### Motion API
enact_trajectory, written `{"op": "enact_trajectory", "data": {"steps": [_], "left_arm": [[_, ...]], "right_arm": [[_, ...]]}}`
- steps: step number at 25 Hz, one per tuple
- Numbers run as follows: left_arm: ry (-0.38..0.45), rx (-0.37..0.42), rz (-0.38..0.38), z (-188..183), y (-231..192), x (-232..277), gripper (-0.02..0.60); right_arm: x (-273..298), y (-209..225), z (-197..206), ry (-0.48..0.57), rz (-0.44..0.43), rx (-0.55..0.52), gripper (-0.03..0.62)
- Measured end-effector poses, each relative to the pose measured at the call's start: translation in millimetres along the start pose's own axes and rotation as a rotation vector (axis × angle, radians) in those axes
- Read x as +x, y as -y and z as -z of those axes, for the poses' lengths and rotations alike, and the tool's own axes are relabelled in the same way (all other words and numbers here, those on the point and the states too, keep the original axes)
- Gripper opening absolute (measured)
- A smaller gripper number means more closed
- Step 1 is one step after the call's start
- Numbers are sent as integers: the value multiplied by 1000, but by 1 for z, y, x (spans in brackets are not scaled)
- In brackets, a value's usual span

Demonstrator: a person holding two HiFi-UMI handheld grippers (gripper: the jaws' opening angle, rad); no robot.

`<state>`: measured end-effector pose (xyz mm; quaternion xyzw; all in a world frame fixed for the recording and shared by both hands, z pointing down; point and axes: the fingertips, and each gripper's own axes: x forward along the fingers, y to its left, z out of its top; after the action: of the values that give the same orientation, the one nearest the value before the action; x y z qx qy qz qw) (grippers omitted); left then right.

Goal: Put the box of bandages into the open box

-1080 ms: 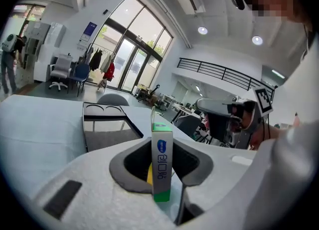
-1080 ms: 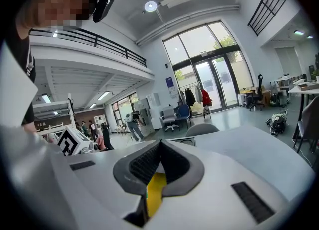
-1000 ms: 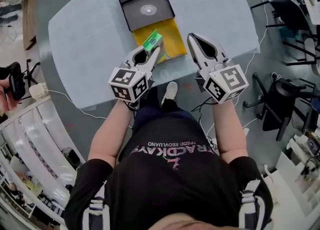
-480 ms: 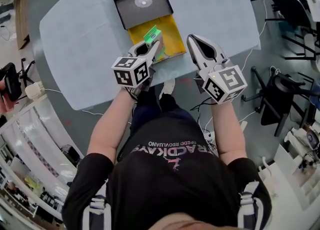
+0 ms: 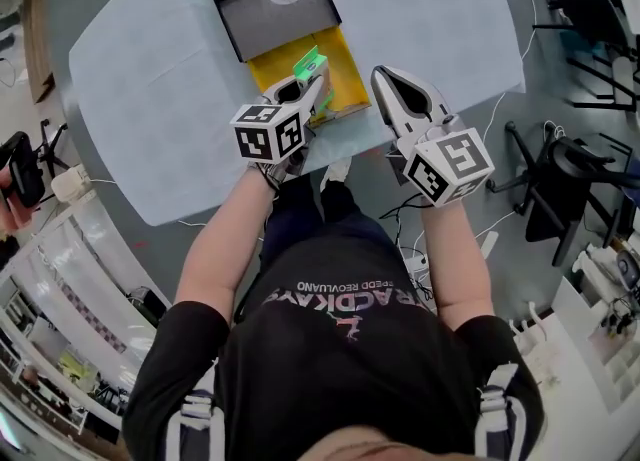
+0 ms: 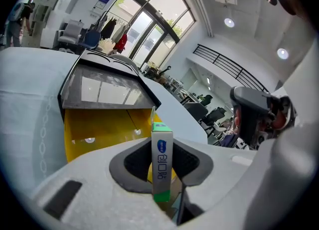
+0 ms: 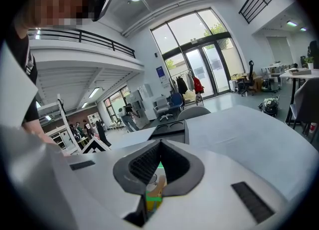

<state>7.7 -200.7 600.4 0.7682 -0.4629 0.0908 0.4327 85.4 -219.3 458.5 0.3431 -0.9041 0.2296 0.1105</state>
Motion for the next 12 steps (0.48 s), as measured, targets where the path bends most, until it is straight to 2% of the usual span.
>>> {"op": "enact_trajectory", "data": {"steps": [6, 12], "left_arm": [[-11, -39, 25, -2, -1, 14, 101], [-41, 12, -26, 0, -11, 16, 121]], "right_arm": [[3, 10, 4, -5, 10, 21, 11], [2, 11, 7, -1, 15, 33, 11]]}}
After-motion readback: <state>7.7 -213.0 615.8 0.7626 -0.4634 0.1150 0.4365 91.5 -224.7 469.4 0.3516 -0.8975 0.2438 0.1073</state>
